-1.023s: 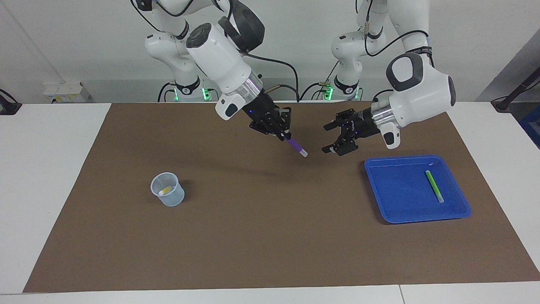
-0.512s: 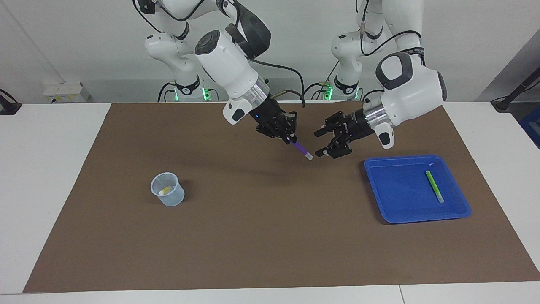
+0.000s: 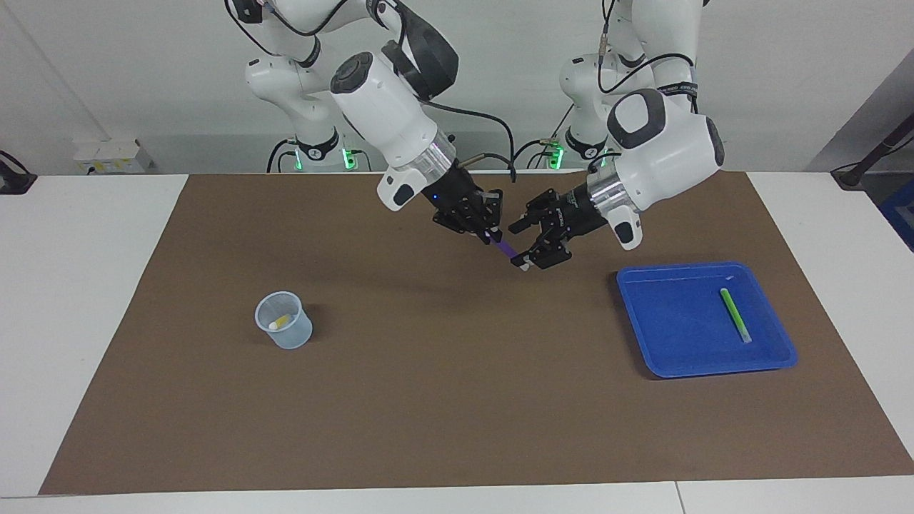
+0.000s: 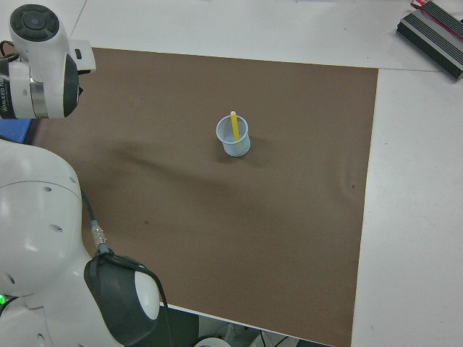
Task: Right arm passes pens to left for tray arrangement
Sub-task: 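Carry the purple pen toward the open left gripper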
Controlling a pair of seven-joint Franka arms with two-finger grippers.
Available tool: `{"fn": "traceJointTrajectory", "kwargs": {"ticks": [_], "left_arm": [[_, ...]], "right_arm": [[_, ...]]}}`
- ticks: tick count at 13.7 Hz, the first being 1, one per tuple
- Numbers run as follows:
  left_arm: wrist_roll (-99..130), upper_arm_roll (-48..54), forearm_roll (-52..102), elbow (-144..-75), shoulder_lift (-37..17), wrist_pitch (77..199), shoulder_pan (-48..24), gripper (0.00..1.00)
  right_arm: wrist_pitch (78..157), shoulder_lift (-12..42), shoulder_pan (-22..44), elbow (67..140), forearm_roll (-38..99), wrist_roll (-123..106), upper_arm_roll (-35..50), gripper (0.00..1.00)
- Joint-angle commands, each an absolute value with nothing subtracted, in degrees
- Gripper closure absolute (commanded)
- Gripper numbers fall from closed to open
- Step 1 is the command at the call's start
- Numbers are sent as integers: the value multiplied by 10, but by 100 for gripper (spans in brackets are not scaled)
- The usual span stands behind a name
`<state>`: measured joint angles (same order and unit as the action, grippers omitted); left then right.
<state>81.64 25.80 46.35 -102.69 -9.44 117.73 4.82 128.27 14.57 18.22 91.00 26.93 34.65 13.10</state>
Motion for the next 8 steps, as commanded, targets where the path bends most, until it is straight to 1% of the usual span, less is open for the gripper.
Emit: {"fn": "traceJointTrajectory", "kwargs": {"ticks": [1,4,5,6,7,8], "left_arm": [[820,253,475,-1044,-88,1205,35,27],[820,253,475,-1052,-87,1221,27,29],[820,253,475,-1059,-85,1226,26,31],[817,253,475,-1065,-83,1227,24,39],[817,253,475,-1066,-83,1228,20,50],[815,253,475,-1065,-83,1227,23,66]], "right_arm": [[1287,141,179,918,283,348,133,85],[1287,141,179,918,283,348,133,85],[1287,141,179,921,283,347,133,85],[1287,140,179,921,283,346,133,85],[1287,140,179,921,283,346,133,85],[1287,140,179,922,283,345,133,85]]}}
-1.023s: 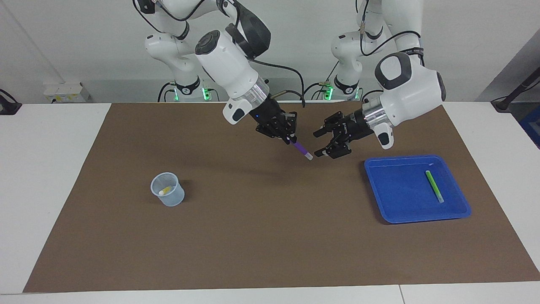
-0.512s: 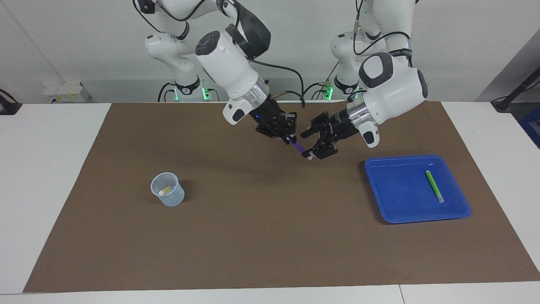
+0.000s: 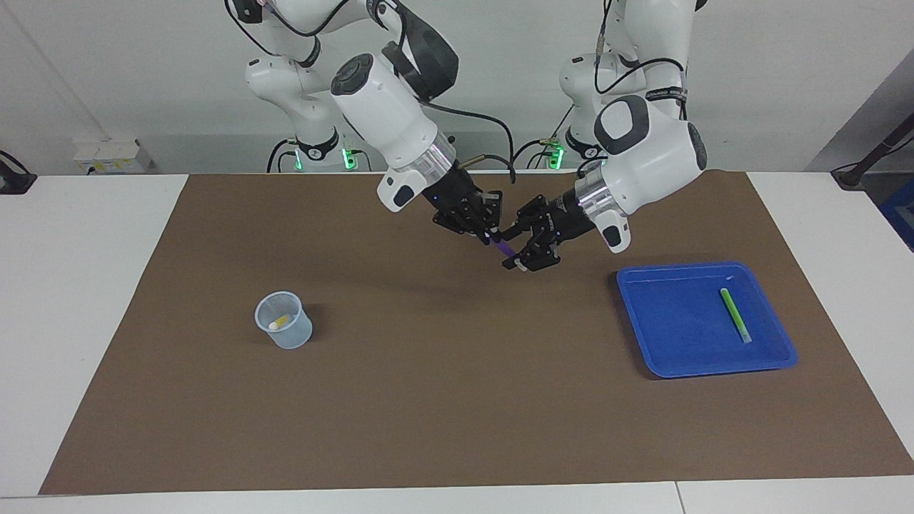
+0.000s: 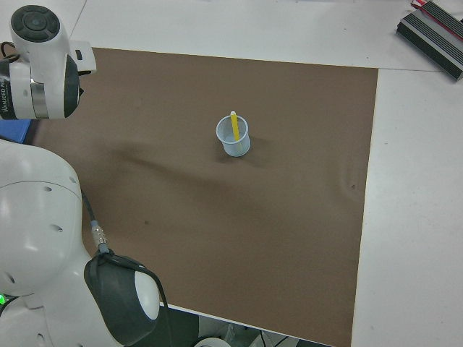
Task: Right arm passes pens to left for tray arrangement
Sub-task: 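Carry the purple pen toward the open left gripper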
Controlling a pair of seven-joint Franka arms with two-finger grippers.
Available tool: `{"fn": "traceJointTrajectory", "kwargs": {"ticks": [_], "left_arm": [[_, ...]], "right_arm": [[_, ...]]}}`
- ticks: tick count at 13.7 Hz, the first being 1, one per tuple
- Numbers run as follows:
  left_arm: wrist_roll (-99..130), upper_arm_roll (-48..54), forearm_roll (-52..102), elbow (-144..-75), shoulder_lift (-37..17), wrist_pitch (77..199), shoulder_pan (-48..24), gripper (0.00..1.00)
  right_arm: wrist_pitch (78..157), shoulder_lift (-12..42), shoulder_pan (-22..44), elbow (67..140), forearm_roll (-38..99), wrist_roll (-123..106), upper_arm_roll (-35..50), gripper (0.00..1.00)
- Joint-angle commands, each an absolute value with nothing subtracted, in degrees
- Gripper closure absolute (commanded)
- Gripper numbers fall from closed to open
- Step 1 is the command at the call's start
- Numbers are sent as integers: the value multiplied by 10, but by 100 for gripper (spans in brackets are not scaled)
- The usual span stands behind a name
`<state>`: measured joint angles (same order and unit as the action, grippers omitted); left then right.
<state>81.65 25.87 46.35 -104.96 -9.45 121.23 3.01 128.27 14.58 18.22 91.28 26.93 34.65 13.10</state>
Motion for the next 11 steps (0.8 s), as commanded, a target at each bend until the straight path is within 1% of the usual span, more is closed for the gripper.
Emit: {"fn": "traceJointTrajectory", "kwargs": {"ticks": [1,2,8,9,10,11], "left_arm": [[815,254,475,-1065,-83,1225,26,90],[815,254,475,-1065,-83,1224,26,100],[801,254,475,-1058,-85,1214,29,100],[801,254,475,-1057,-85,1213,30,100],[800,253,475,-1056,-85,1210,32,100],[797,252,473,-1055,-85,1209,33,100]], "right_arm": [[1287,140,179,922,283,346,133,85],[1287,140,179,922,283,346,133,85],[1287,140,179,921,283,345,133,85],[1287,140,179,921,283,346,133,79],[1287,141,178,921,281,346,133,46],[1288,141,179,920,278,348,132,0]]}}
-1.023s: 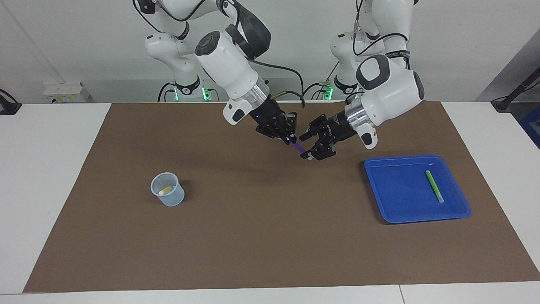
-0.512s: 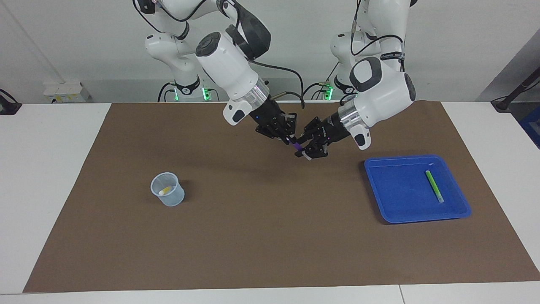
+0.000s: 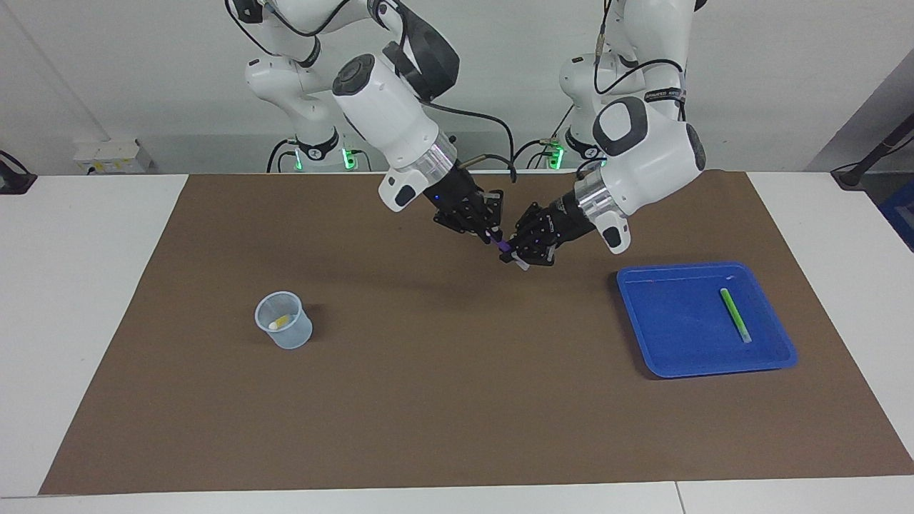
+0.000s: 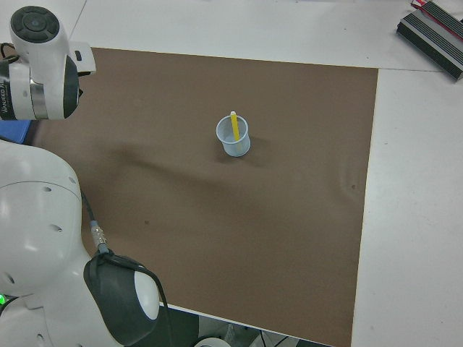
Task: Right arm passes pens to left for tray arrangement
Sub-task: 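Carry the purple pen toward the open left gripper, then close the left gripper on the pen and open the right gripper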
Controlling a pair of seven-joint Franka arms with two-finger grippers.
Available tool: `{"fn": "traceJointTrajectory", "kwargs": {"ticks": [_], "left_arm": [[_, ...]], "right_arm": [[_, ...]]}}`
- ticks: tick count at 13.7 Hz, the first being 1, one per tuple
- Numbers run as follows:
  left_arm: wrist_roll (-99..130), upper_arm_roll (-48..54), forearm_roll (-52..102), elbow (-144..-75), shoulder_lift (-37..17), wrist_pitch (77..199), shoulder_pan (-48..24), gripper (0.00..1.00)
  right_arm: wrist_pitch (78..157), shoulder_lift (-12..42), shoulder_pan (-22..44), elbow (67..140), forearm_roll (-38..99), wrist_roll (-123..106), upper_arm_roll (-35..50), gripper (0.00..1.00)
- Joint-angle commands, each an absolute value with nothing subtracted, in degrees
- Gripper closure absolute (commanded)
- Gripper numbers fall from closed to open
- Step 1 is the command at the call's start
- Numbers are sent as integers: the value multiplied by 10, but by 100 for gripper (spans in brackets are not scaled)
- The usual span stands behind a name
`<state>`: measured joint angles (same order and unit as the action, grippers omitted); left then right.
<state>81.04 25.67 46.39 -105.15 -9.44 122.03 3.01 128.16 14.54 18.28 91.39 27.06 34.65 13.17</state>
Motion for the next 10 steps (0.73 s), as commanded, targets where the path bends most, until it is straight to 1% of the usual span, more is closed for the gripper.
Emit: {"fn": "traceJointTrajectory", "kwargs": {"ticks": [1,5,8,10], "left_arm": [[782,251,473,-1055,-85,1208,35,100],[658,247,466,-1062,-81,1187,45,100],[571,247,461,-1090,-67,1180,55,100],[504,247,461,-1107,-54,1160,59,100]], "right_arm": [[1288,141,179,918,275,350,132,0],[1274,134,170,912,270,345,127,0],[1217,126,130,911,208,283,129,0],[1176,124,100,911,200,208,127,0]]}}
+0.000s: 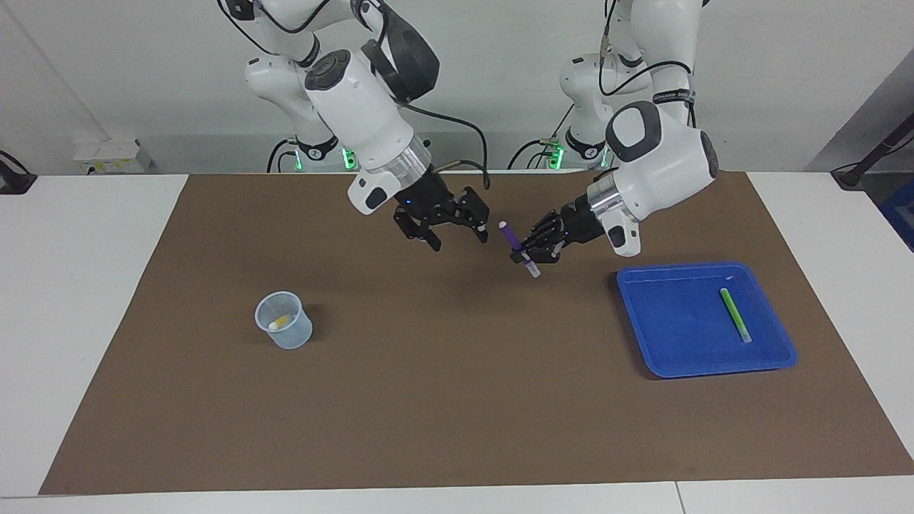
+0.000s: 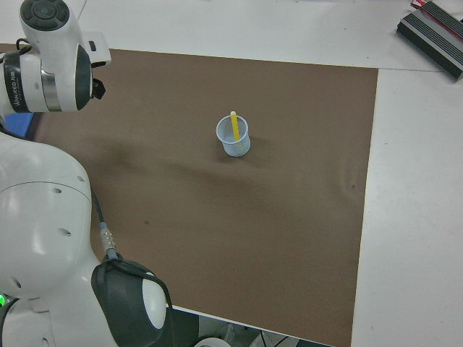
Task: Right arm passes pens to left for tray arrangement
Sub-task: 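Close the left gripper on the pen and open the right gripper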
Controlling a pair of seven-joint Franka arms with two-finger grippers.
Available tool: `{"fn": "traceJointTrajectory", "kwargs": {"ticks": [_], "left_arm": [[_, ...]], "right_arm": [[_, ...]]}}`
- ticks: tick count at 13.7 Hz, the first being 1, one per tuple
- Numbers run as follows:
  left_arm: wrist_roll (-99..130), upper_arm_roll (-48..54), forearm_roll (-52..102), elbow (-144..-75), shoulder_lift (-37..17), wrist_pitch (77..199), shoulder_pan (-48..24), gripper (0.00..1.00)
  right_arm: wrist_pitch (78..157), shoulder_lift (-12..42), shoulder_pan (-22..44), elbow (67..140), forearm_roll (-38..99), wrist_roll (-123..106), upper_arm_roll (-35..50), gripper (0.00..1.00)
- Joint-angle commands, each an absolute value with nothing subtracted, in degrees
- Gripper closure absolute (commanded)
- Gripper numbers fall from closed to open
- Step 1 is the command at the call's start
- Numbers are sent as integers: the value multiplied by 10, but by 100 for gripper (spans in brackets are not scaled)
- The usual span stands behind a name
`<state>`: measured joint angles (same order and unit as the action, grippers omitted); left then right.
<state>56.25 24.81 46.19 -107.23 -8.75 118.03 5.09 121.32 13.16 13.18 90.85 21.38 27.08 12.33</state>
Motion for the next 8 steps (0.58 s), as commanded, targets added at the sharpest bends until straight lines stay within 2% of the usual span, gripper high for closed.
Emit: {"fn": "traceJointTrajectory", "kwargs": {"ticks": [1,3,5,8], "left_arm": [[470,247,461,-1118,-48,1161,56,100],[393,247,454,-1132,-40,1162,49,100],[355,247,363,-1133,-41,1167,38,100],[255,247,194,-1130,-47,1172,47,100]], "right_arm": [[1152,123,78,911,185,171,127,0],[1115,118,31,917,144,76,127,0],[1088,120,-16,918,131,-8,127,0],[1071,128,-40,918,61,-65,129,0]]}}
